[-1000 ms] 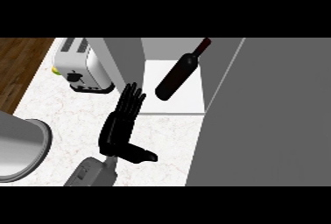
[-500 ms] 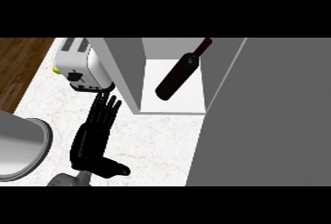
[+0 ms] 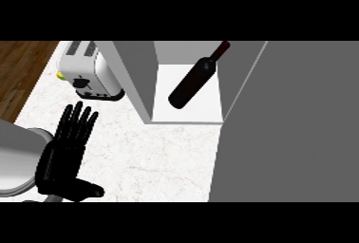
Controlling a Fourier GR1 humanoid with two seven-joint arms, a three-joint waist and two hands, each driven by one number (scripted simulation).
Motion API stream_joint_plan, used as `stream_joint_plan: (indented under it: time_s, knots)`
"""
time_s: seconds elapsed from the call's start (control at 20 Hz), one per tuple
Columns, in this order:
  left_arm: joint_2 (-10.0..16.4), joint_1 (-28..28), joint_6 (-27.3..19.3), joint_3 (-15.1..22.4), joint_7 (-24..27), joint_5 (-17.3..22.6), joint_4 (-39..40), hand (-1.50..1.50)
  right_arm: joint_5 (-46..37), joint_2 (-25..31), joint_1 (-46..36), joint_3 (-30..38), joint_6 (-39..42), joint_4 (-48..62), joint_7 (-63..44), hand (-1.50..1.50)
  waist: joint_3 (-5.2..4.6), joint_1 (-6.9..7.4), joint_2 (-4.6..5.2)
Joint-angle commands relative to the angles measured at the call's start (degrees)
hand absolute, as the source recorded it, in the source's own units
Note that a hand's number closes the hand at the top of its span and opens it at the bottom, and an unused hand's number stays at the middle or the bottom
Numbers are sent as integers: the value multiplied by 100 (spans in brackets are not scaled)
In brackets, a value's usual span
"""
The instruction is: Pick up the wine, place it into the cabinet and close the cabinet
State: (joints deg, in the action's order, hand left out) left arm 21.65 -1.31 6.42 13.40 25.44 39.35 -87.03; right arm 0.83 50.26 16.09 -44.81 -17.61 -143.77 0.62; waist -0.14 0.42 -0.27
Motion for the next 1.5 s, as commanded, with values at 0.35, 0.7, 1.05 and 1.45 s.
stream_joint_plan:
  time_s: [0.35,0.7,1.05,1.45]
  knots:
    - [735,3,647,-822,-341,631,21,-150,-79,-628,-437,-823,51,-1084,-908,150,-14,-4,-1]
    - [1013,-101,1122,-1127,-299,815,253,-150,257,-1068,-984,-629,204,-744,-1087,150,-21,132,34]
    - [1031,87,1167,-1122,-300,710,259,-150,517,-1658,-1536,-482,295,-365,-1481,150,-31,256,60]
    - [1104,148,1415,-1199,-465,935,401,-150,731,-2752,-3091,-72,310,752,-2360,150,-40,477,92]
